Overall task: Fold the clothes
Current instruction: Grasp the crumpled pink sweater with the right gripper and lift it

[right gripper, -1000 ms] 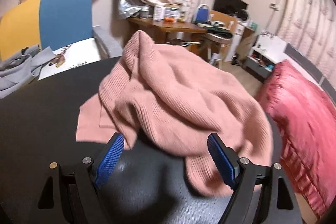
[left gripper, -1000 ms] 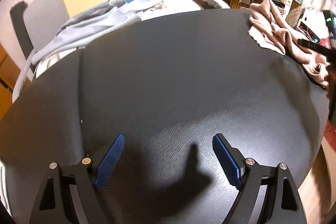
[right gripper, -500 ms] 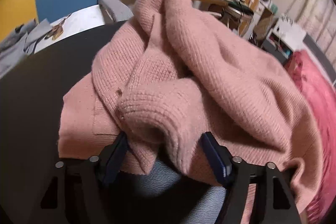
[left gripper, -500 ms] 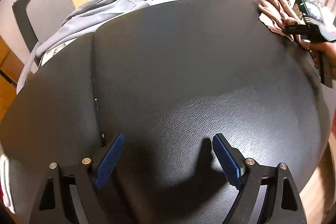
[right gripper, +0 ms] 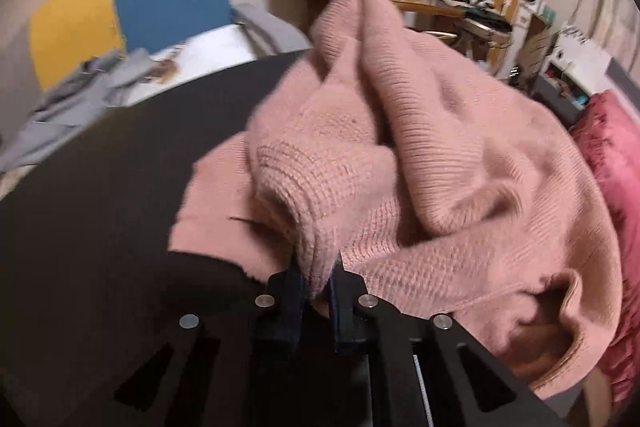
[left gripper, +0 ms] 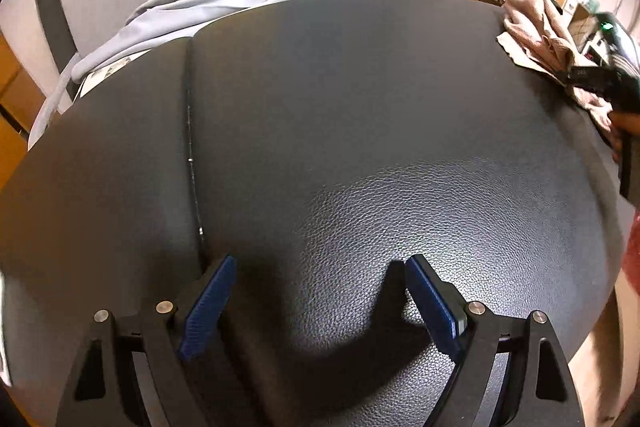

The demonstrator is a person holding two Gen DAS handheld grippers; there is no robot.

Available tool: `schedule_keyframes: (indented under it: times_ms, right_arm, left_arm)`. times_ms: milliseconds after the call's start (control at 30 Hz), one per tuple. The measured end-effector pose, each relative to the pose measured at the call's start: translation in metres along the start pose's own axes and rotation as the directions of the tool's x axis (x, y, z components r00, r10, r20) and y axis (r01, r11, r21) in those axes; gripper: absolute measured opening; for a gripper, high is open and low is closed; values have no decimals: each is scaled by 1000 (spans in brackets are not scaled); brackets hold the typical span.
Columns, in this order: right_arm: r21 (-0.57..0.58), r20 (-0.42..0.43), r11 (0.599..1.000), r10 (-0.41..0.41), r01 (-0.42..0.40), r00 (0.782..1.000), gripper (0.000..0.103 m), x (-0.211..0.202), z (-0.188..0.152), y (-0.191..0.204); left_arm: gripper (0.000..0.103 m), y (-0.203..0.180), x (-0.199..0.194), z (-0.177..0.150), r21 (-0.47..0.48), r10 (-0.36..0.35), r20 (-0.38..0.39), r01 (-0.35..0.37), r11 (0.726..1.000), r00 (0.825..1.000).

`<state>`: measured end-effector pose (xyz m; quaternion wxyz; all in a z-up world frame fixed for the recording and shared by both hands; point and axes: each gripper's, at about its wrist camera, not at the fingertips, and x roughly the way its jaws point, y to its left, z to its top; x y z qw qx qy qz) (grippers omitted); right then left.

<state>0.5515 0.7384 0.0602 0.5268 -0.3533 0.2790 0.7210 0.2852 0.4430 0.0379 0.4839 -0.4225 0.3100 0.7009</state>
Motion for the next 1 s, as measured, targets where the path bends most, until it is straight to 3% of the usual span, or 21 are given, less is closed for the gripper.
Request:
schedule_keyframes:
  times_ms: [133,267,400,567,600,667,733,800,867,1000]
  right_arm:
    - [5,-21,988,154,-154,988,9,-24,-35,37]
    - [11,-52,951,310,-310,949,9,-46,-75,80]
    - [22,-83,889,457,-457,885,9,-69,-115,124]
    - [42,-117,780,624,-624,773,7,-97,-164,179]
    - [47,-114,772,635,-634,764,7,-103,-171,182]
    - [56,-80,803,596,-594,799,12,-117,-173,164]
    - [68,-45,831,555,-552,830,24,-132,-175,147]
    - [81,-12,857,511,-509,859,24,-146,-177,129]
    - [95,21,880,465,-465,885,27,-160,-179,111]
    - [129,84,918,366,-374,927,42,-189,-183,76]
  left_arm:
    - [87,9,-5,-3,-37,-11,6,11,999,1000]
    - [87,17,-11,-5,-61,-4,17,5,998,1000]
    - [87,27,-18,-8,-80,11,32,-9,997,999]
    - [89,43,-26,-11,-122,34,54,-27,992,998]
    - [89,47,-27,-11,-133,40,58,-32,991,998]
    - [90,54,-33,-13,-159,42,65,-31,987,997]
    - [91,62,-34,-9,-185,42,69,-29,982,997]
    - [92,68,-36,-6,-209,37,80,-19,978,996]
    - [100,65,-40,-5,-214,19,108,5,977,994]
    - [102,51,-38,10,-180,-36,131,60,982,991]
